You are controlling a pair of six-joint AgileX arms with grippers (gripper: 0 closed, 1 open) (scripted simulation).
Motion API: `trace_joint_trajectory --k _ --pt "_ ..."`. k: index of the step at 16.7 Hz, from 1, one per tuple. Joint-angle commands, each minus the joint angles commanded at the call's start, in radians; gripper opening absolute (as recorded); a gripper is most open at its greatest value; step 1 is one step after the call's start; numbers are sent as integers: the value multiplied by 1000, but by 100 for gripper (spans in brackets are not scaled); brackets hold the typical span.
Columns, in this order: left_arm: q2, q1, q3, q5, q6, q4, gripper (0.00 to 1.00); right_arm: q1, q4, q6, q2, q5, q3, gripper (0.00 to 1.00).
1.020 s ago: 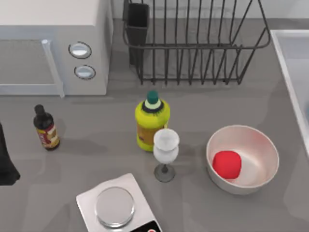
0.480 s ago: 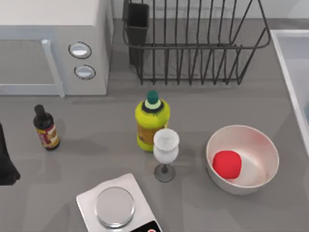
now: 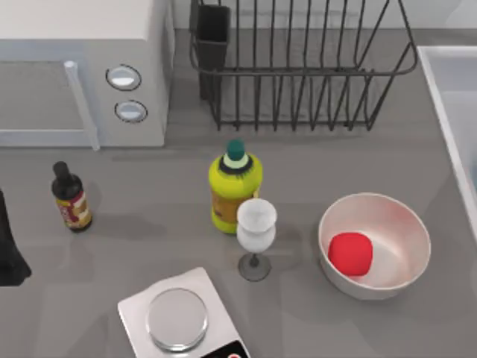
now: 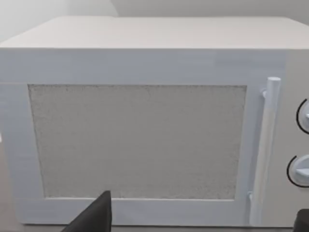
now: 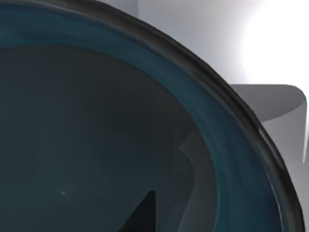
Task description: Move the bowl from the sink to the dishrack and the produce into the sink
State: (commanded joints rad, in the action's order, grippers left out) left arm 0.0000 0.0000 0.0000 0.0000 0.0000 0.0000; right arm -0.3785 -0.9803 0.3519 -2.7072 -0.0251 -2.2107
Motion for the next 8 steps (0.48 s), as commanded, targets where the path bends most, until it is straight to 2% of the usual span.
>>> trace_joint_trajectory --k 7,8 --pt "0 0 0 0 0 0 100 0 0 0 0 0 0 2" --pt "0 0 0 0 0 0 100 0 0 0 0 0 0 0"
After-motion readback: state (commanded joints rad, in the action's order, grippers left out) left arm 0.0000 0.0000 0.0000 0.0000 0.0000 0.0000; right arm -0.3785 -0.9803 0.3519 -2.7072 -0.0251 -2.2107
